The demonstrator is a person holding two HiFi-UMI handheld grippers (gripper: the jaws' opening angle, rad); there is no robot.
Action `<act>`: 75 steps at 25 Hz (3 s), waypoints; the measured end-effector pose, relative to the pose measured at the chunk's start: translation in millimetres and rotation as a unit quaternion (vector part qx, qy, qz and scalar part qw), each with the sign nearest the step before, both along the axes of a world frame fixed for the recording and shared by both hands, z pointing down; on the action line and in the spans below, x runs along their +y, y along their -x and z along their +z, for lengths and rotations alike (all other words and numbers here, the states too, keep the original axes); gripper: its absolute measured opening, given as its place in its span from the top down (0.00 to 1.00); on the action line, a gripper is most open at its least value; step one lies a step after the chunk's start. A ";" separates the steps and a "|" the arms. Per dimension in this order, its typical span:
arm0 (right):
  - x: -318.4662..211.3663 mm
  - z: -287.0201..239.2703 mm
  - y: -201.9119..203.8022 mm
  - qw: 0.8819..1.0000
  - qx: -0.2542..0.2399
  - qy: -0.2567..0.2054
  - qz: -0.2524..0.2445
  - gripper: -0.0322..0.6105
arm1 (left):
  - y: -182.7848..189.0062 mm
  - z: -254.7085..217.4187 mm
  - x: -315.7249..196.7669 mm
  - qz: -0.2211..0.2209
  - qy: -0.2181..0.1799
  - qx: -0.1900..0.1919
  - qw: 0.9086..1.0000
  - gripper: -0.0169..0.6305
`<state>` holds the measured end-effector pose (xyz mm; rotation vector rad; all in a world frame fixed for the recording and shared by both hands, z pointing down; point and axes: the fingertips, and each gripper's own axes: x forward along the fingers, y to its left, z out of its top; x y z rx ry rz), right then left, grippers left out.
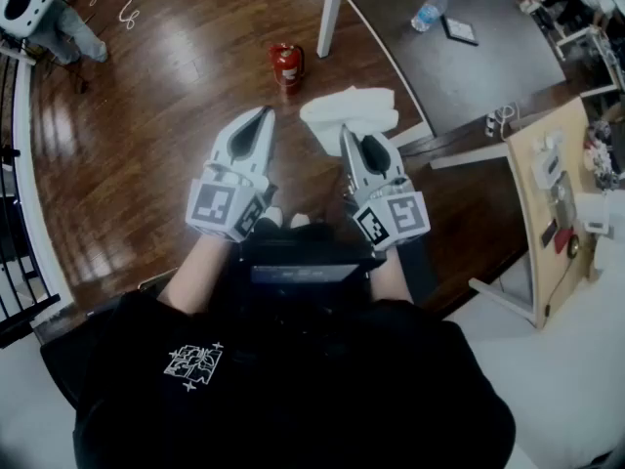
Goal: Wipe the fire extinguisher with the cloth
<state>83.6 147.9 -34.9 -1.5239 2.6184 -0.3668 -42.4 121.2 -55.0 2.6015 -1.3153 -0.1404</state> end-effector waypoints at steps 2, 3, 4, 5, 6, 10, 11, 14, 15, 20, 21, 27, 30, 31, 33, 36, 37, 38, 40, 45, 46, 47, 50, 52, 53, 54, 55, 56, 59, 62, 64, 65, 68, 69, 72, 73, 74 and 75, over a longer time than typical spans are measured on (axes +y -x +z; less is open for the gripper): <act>-1.8 7.2 -2.4 1.000 0.000 0.004 -0.004 0.81 | -3.7 7.9 0.5 -0.005 0.007 -0.001 1.000 0.97; -3.4 9.8 -4.1 1.000 0.000 0.006 -0.006 0.81 | -5.8 10.7 -0.3 -0.007 0.009 0.000 1.000 0.97; -5.7 11.5 -6.2 1.000 0.000 0.007 -0.007 0.81 | -7.7 12.9 -1.8 -0.007 0.011 0.001 1.000 0.97; -8.7 12.6 -8.4 1.000 -0.002 0.008 -0.007 0.81 | -9.2 14.9 -4.2 -0.008 0.013 0.001 1.000 0.97; -12.1 14.0 -10.6 1.000 -0.003 0.009 -0.008 0.81 | -10.0 16.8 -7.5 -0.010 0.014 0.000 1.000 0.97; -29.6 24.5 -16.9 1.000 -0.003 0.013 -0.011 0.81 | -9.1 23.2 -28.4 -0.019 0.013 -0.003 1.000 0.97; -35.9 29.0 -17.4 1.000 -0.003 0.013 -0.012 0.81 | -8.1 25.6 -35.4 -0.021 0.012 -0.004 1.000 0.97; -59.8 48.4 -16.9 1.000 -0.001 0.018 -0.009 0.81 | -4.2 38.6 -57.7 -0.021 0.013 -0.006 1.000 0.97; -68.4 56.2 -15.6 1.000 0.002 0.020 -0.008 0.81 | -3.2 45.6 -64.6 -0.017 0.015 -0.008 1.000 0.97; -131.8 119.4 -8.6 0.999 0.011 0.038 0.005 0.81 | 5.2 110.8 -112.7 0.006 0.040 -0.024 0.999 0.97; -148.3 137.1 -8.3 0.999 0.011 0.041 0.010 0.81 | 7.4 125.2 -126.2 0.010 0.042 -0.024 0.999 0.97; -254.5 261.7 -5.4 0.999 0.019 0.041 0.022 0.81 | 15.8 234.2 -224.0 0.029 0.035 -0.015 0.999 0.97; -299.8 342.1 -6.0 0.999 0.024 0.035 0.018 0.81 | 21.2 304.1 -265.1 0.027 0.026 -0.011 0.999 0.97; -315.2 373.3 -7.6 0.999 0.028 0.034 0.019 0.81 | 23.2 330.2 -276.7 0.027 0.022 -0.012 0.999 0.97; -347.7 438.0 -10.5 0.999 0.025 0.033 0.021 0.81 | 28.2 383.0 -297.2 0.026 0.011 -0.015 0.999 0.97; -397.4 528.7 -10.1 0.999 0.019 0.037 0.007 0.81 | 35.8 454.8 -322.8 0.026 -0.001 -0.014 1.000 0.97; -414.5 554.9 -8.7 0.999 0.019 0.040 0.000 0.81 | 38.0 474.4 -330.3 0.026 -0.005 -0.012 1.000 0.97; -431.8 578.1 -7.3 0.999 0.017 0.042 -0.005 0.81 | 40.1 491.7 -337.0 0.025 -0.011 -0.012 1.000 0.97; -464.9 615.3 -5.0 0.999 0.015 0.045 -0.012 0.82 | 44.1 521.7 -347.7 0.021 -0.028 -0.019 0.999 0.97; -522.0 660.5 5.9 0.998 0.040 0.039 -0.029 0.82 | 52.2 566.2 -359.6 0.011 -0.038 -0.027 0.999 0.97; -528.9 664.1 4.7 0.998 0.045 0.036 -0.026 0.82 | 52.1 570.8 -360.2 0.011 -0.037 -0.027 0.999 0.97; -534.7 667.3 2.6 0.998 0.048 0.032 -0.021 0.82 | 52.0 575.1 -360.7 0.010 -0.035 -0.026 0.999 0.97; -544.5 687.0 -8.2 0.999 0.040 0.035 -0.004 0.82 | 51.1 585.9 -360.9 0.004 -0.027 -0.024 0.999 0.97; -545.5 714.0 -18.9 0.998 0.029 0.054 0.007 0.82 | 48.3 587.0 -359.6 0.000 -0.030 -0.019 0.999 0.97; -545.7 731.1 -22.4 0.997 0.026 0.066 0.011 0.82 | 46.9 586.3 -359.6 -0.001 -0.035 -0.015 0.999 0.97; -545.8 751.4 -24.0 0.996 0.024 0.081 0.016 0.82 | 46.3 587.0 -360.0 -0.003 -0.038 -0.013 0.999 0.97; -545.4 775.5 -24.8 0.995 0.022 0.100 0.022 0.83 | 46.5 590.0 -360.7 -0.007 -0.038 -0.015 0.999 0.97; -543.9 803.0 -26.0 0.992 0.021 0.123 0.029 0.83 | 47.5 594.0 -361.1 -0.010 -0.036 -0.019 0.999 0.97; -530.2 889.1 -33.7 0.976 0.038 0.209 0.046 0.83 | 56.7 600.3 -360.5 -0.029 -0.020 -0.007 0.999 0.97; -515.0 926.5 -32.3 0.965 0.057 0.249 0.050 0.83 | 68.2 598.7 -357.5 -0.045 -0.017 -0.002 0.999 0.97; -511.4 900.5 -34.4 0.975 0.025 0.212 0.054 0.83 | 70.2 597.2 -354.9 -0.044 -0.021 -0.007 0.999 0.97; -509.4 874.3 -34.8 0.982 0.002 0.180 0.051 0.83 | 70.3 596.5 -353.8 -0.043 -0.023 -0.009 0.999 0.97; -495.1 771.2 -27.2 0.996 -0.045 0.070 0.017 0.83 | 67.8 593.2 -352.6 -0.041 -0.029 -0.012 0.999 0.97; -489.3 736.7 -22.8 0.998 -0.055 0.035 0.001 0.83 | 66.7 592.0 -352.5 -0.040 -0.031 -0.013 0.999 0.97; -476.2 655.9 -12.3 0.995 -0.080 -0.037 -0.034 0.82 | 62.9 588.3 -350.3 -0.042 -0.035 -0.014 0.998 0.97; -474.4 637.8 -8.4 0.994 -0.082 -0.051 -0.044 0.82 | 61.3 587.1 -349.7 -0.042 -0.036 -0.015 0.998 0.97; -473.4 625.2 -3.2 0.994 -0.080 -0.060 -0.053 0.82 | 60.2 586.2 -349.2 -0.042 -0.038 -0.016 0.998 0.97; -473.0 619.3 2.7 0.993 -0.073 -0.064 -0.062 0.82 | 59.8 585.5 -348.8 -0.043 -0.040 -0.017 0.998 0.97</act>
